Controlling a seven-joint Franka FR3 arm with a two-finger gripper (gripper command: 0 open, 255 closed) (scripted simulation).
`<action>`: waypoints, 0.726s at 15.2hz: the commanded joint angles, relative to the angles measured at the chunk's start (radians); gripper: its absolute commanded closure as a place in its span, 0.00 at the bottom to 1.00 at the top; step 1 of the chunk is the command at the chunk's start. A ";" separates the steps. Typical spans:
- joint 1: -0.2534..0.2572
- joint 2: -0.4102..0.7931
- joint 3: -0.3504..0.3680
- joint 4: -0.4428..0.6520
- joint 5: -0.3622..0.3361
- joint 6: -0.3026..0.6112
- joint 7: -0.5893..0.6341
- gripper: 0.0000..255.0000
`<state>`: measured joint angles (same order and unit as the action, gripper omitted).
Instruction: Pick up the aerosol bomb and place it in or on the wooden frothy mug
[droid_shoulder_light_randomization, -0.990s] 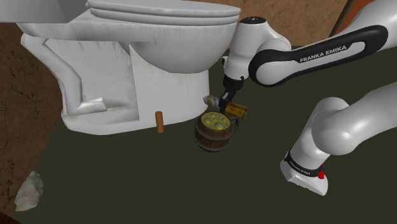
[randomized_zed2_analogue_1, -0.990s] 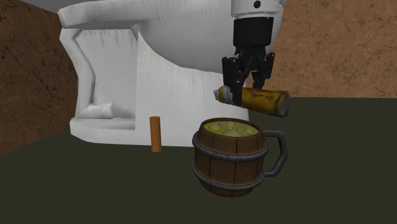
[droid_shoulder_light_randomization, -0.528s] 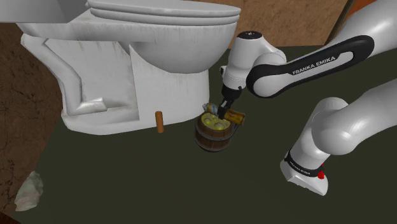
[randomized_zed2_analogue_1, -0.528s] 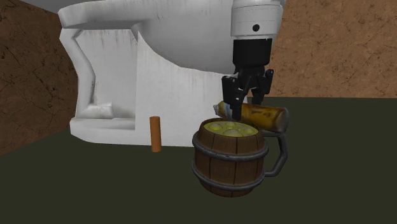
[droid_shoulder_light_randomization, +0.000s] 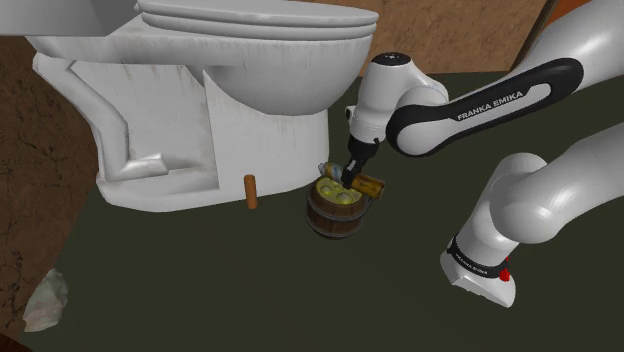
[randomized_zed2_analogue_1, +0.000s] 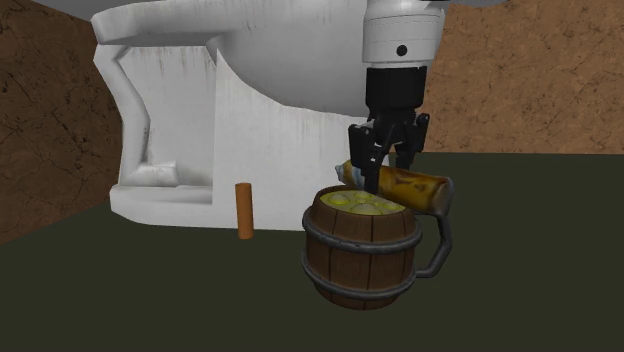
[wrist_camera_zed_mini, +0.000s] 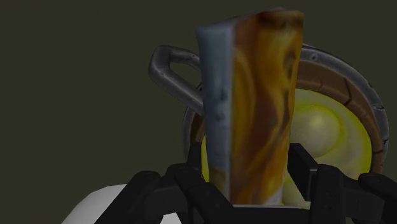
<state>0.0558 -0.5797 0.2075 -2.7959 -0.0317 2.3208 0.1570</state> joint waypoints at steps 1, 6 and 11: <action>0.000 0.000 0.000 0.000 0.000 0.000 0.000 0.00; 0.000 0.000 0.000 0.000 0.000 0.000 0.000 0.00; 0.018 -0.090 -0.009 0.074 0.016 -0.163 -0.011 0.00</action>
<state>0.0719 -0.6609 0.1989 -2.7329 -0.0180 2.1787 0.1463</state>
